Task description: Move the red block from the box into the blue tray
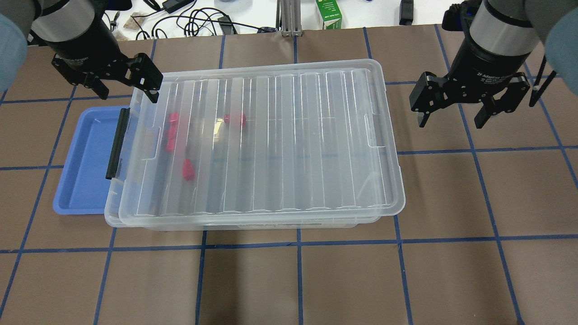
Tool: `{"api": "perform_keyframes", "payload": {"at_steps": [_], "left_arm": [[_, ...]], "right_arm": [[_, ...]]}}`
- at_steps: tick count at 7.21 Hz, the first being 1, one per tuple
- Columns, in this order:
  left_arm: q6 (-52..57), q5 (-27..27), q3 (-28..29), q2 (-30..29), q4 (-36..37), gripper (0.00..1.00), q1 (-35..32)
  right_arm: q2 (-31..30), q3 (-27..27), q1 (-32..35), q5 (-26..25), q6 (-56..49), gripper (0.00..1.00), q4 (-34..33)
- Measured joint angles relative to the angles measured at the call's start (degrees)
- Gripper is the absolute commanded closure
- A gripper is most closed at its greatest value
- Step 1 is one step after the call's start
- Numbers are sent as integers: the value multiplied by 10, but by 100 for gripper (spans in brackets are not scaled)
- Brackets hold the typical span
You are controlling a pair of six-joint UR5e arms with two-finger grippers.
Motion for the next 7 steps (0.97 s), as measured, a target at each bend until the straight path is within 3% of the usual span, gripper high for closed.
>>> {"api": "perform_keyframes", "payload": {"at_steps": [7], "left_arm": [[1,0,-1,-1,0,0,0]], "right_arm": [[0,1,0,3,1,0,-9]]}}
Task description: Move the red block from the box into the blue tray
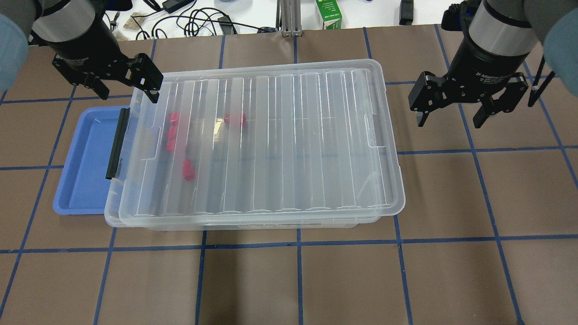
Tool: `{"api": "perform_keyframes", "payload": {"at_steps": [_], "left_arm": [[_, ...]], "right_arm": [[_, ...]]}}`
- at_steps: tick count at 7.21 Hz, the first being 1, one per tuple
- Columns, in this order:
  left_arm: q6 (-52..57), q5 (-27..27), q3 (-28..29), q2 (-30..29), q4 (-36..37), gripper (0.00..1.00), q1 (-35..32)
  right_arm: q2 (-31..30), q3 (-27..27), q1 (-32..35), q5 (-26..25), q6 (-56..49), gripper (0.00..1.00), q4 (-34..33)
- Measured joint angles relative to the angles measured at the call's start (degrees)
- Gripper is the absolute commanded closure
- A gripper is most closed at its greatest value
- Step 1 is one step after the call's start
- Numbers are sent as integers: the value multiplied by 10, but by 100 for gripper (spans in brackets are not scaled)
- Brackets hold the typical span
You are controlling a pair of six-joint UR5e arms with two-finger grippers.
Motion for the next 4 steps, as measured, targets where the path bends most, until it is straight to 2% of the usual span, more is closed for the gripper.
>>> {"api": "perform_keyframes", "payload": {"at_steps": [4], "left_arm": [[0,0,0,1,0,0,1]], "right_arm": [[2,4,0,-1,0,0,-12]]}}
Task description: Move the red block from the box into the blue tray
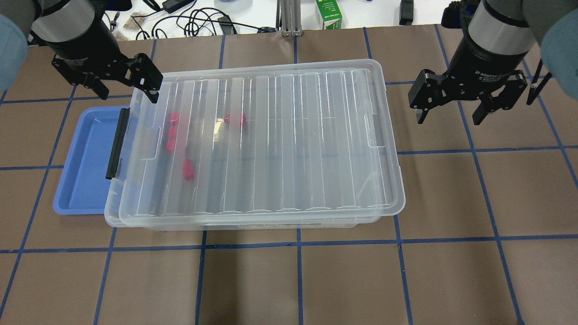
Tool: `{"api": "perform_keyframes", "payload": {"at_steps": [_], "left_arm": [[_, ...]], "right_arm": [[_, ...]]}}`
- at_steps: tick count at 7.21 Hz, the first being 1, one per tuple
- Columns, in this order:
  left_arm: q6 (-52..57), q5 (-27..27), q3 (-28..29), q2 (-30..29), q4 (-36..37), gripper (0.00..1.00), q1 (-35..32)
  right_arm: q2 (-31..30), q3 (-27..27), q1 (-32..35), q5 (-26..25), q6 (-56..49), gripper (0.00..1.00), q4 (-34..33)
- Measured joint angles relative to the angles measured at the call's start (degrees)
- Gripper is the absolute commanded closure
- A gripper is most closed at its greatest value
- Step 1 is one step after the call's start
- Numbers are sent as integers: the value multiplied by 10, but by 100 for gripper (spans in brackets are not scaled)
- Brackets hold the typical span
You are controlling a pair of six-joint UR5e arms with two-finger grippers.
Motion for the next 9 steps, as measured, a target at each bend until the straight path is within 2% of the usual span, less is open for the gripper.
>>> {"api": "perform_keyframes", "payload": {"at_steps": [3,6,9], "left_arm": [[0,0,0,0,0,0,0],[0,0,0,0,0,0,0],[0,0,0,0,0,0,0]], "right_arm": [[6,5,1,3,6,0,-4],[61,6,3,6,6,0,-84],[105,10,12,8,3,0,-112]]}}
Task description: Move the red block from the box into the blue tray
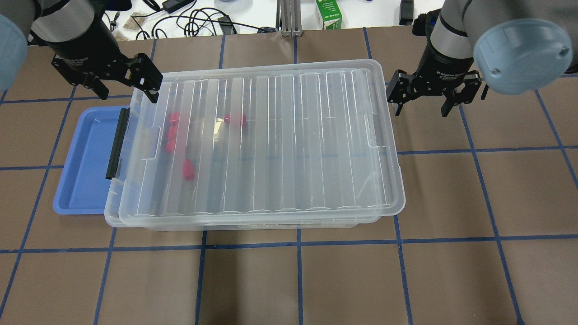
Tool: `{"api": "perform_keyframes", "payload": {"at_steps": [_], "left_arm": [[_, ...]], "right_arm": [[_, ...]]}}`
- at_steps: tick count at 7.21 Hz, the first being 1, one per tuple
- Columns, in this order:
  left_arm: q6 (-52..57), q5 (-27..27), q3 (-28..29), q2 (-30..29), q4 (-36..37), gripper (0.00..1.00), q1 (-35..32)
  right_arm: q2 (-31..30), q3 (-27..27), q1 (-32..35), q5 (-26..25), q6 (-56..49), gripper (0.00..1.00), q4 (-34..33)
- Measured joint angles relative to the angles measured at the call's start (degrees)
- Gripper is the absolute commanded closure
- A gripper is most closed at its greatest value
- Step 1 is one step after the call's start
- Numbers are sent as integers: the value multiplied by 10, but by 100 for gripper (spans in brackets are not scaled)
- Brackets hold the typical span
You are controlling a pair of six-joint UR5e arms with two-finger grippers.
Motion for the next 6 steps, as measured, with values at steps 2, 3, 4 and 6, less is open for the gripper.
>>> {"api": "perform_keyframes", "payload": {"at_steps": [2,3,4,6], "left_arm": [[0,0,0,0,0,0,0],[0,0,0,0,0,0,0],[0,0,0,-1,0,0,0],[0,0,0,-1,0,0,0]], "right_arm": [[23,2,4,1,-1,0,-21],[31,2,5,2,-2,0,-27],[38,3,6,2,-2,0,-30],[44,4,10,8,-4,0,-35]]}}
